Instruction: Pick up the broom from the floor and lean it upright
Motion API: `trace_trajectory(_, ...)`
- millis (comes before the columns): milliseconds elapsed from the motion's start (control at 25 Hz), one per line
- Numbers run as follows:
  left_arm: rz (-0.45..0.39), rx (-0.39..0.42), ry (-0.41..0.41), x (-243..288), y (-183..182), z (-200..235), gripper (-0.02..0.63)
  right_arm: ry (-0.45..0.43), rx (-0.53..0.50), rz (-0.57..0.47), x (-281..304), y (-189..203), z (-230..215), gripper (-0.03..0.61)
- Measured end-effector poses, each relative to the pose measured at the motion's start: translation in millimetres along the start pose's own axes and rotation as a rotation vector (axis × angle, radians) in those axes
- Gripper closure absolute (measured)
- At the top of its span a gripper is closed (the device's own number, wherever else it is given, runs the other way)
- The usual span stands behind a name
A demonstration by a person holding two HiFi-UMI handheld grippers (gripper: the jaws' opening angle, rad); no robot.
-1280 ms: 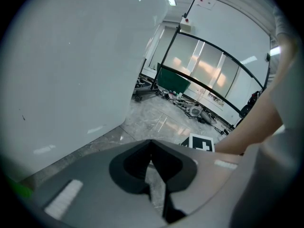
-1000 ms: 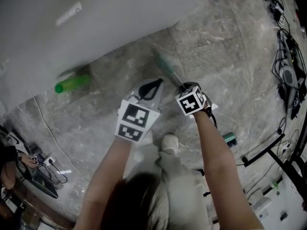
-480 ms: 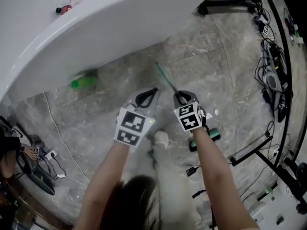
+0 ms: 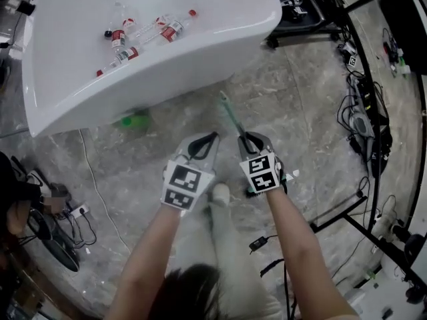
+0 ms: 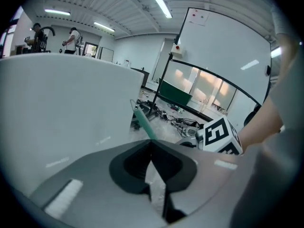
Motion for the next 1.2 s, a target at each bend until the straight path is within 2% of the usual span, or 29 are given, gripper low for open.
trace_trajectory(280, -0.057, -0.004, -0.053, -38, -45, 1, 0.614, 0.023, 0.01, -0.057, -28, -56, 8, 0.503)
trace_trajectory(520, -0.137, -0.007, -0.097, -46, -75, 18, 0.614, 0.086, 0.054, -0.078, -24, -109, 14, 0.5)
trace_trajectory(680, -0.147, -0.028, -0.119, -47, -77, 32, 0.614, 0.141, 0.118, -0.101, -17, -139, 13, 0.499)
trace_trajectory(880, -0.161, -0.056, -0.147, -52, -79, 44, 0.614, 0.185, 0.123, -0.149, -9, -179, 8, 0.497)
trace_trajectory(1200, -0.165, -0.077, -0.18, -63, -75, 64, 0.614, 0.168, 0.078, -0.198, -3, -218, 25, 0.497)
Point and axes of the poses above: the fingertips, and each gripper's own axes: x forward along the fingers, z to its left, y out of its underside, the point moved 8 cm from there along -x, backward along the fingers, and after that the axes turned 4 degrees about x, right-handed, at the moved point
